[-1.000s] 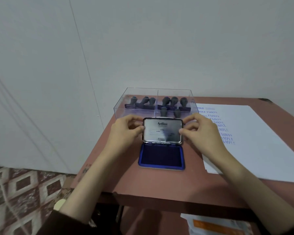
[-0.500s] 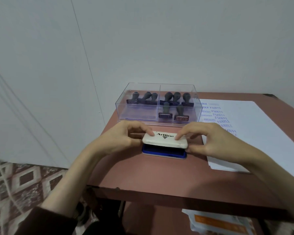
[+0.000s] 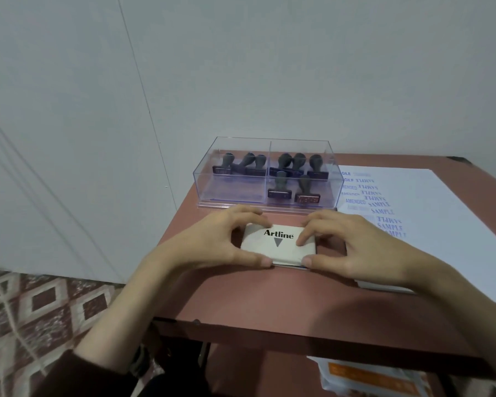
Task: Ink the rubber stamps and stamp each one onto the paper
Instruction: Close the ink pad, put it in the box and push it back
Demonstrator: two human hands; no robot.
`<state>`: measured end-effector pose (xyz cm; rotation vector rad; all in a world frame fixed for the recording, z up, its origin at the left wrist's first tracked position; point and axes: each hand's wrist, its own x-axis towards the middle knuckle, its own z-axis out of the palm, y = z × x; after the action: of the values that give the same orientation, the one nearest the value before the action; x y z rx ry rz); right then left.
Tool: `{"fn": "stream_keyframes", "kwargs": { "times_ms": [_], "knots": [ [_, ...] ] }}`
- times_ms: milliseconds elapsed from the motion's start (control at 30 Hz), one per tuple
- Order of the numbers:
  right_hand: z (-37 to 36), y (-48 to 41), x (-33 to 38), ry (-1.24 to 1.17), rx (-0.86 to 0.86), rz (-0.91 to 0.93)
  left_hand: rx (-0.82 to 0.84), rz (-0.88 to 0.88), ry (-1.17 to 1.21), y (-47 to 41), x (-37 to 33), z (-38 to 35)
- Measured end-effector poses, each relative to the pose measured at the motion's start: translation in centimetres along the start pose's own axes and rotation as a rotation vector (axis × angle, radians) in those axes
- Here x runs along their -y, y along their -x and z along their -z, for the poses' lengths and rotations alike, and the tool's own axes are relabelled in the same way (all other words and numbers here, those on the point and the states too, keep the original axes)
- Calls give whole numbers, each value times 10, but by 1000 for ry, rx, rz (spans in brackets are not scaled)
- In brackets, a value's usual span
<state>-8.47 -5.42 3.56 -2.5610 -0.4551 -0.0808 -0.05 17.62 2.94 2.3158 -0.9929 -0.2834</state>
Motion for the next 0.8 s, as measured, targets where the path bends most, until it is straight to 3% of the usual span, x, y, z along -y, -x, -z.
{"fn": "stream_keyframes", "kwargs": {
  "times_ms": [167, 267, 367, 433, 600, 800],
  "knots": [
    [-3, -7, 5, 51, 64, -69, 18, -17, -97, -4, -1, -2],
    [1, -11, 9, -36, 68, -116, -44, -81, -107, -4, -1, -4],
    [7, -12, 16, -400, 46, -191, -135, -157, -126, -2, -3, -4],
    [13, -18, 22, -641, -63, -221, -209, -200, -121, -2, -6, 4],
    [40, -65, 37, -910, -337, -294, -361, -202, -61, -15, -13, 44],
    [39, -138, 38, -659, -534, -378, -559, 54, 57, -36, 11, 71]
  ]
}}
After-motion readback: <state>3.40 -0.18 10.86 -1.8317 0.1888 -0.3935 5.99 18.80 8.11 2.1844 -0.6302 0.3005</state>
